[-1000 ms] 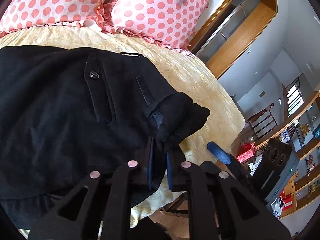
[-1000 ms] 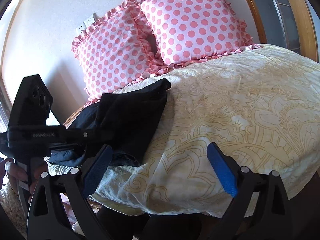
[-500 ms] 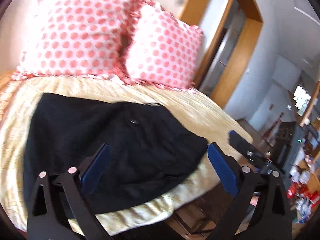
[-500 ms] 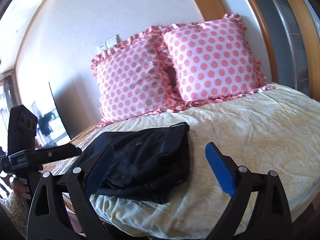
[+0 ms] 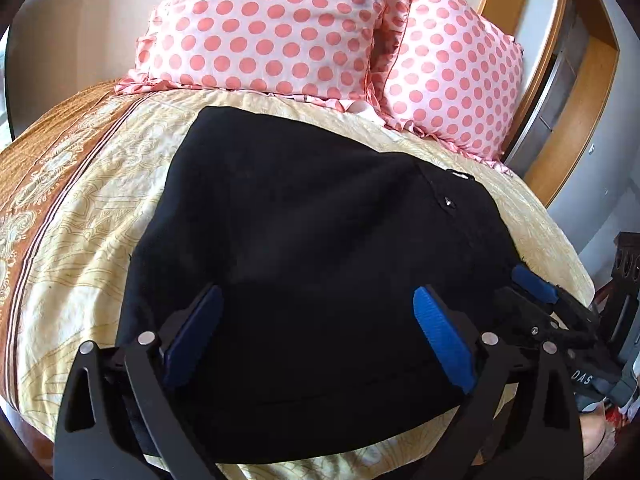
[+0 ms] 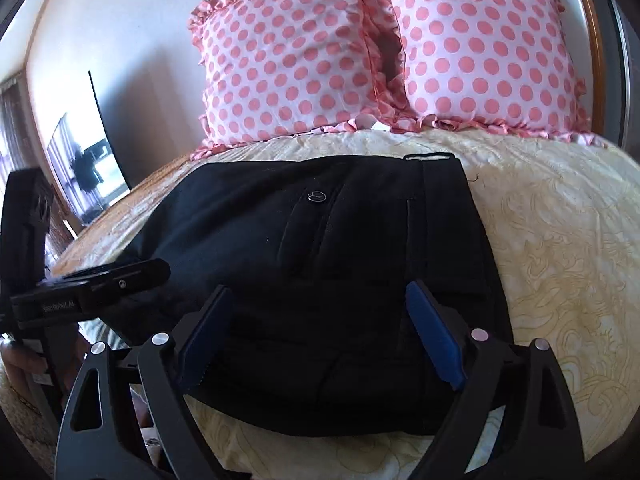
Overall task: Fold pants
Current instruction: 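Move the right gripper to the trouser waistband edge and grasp it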
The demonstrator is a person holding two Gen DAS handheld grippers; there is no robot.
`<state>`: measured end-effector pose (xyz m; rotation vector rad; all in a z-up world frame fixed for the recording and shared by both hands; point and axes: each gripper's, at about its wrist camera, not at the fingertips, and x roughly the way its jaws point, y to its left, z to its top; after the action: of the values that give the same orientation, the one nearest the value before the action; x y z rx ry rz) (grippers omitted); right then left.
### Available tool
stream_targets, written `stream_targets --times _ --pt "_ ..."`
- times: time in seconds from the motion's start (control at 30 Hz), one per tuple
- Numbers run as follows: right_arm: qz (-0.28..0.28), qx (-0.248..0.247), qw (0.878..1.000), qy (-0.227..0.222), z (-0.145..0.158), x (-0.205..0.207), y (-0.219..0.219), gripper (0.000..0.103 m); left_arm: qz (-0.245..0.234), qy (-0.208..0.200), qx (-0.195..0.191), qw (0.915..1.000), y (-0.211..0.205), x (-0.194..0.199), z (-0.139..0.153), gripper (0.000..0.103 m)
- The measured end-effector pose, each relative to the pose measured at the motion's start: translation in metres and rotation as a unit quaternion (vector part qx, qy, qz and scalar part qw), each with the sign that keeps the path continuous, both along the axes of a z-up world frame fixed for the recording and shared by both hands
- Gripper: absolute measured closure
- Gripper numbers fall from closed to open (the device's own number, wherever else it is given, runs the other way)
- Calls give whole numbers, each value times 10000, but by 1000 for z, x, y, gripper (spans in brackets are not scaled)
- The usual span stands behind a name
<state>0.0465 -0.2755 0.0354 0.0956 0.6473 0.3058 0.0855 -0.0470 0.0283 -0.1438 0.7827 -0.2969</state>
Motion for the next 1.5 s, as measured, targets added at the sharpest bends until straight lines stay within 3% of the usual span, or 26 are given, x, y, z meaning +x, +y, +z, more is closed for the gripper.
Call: stream_targets --times 0.1,0.2,0.3,0.47,0.53,0.6,0.7,0.77,0.93,1.1,1.4,1.5 --pt "-17 -354 9993 -79 0 -3 8 13 -59 46 -60 10000 2 2 7 7" --pt "-93 112 9993 -331 19 -3 -6 13 -210 -243 -494 9983 7 5 31 7" --pt "-161 83 9989 -426 34 7 -10 13 -383 -399 -516 9971 2 23 48 6" --pt "-192 -122 9987 465 9 37 -11 12 -241 406 -47 9989 -11 64 19 6" --pt "-62 -437 9983 376 7 34 -4 12 -229 675 -127 9974 -7 70 2 6" --pt "6 -522 9980 344 14 31 -4 12 -207 535 34 9983 -8 65 2 6" --pt "-113 22 9998 173 34 32 -28 12 -236 448 98 9987 -4 54 3 6" --pt "-290 320 9984 367 39 45 -51 12 -284 377 129 9988 1 44 2 6" --pt "-554 1098 9853 1183 19 82 -94 12 -405 158 561 9975 2 20 -3 4" --pt "-480 1941 9677 1534 1 94 -112 17 -530 -78 963 9939 -5 4 -8 2" --pt "-266 2231 9647 1376 2 94 -112 18 -667 -89 674 9955 5 1 -9 2" --pt "-134 2166 9637 1554 -2 100 -107 18 -680 -131 642 9955 6 -1 -9 2"
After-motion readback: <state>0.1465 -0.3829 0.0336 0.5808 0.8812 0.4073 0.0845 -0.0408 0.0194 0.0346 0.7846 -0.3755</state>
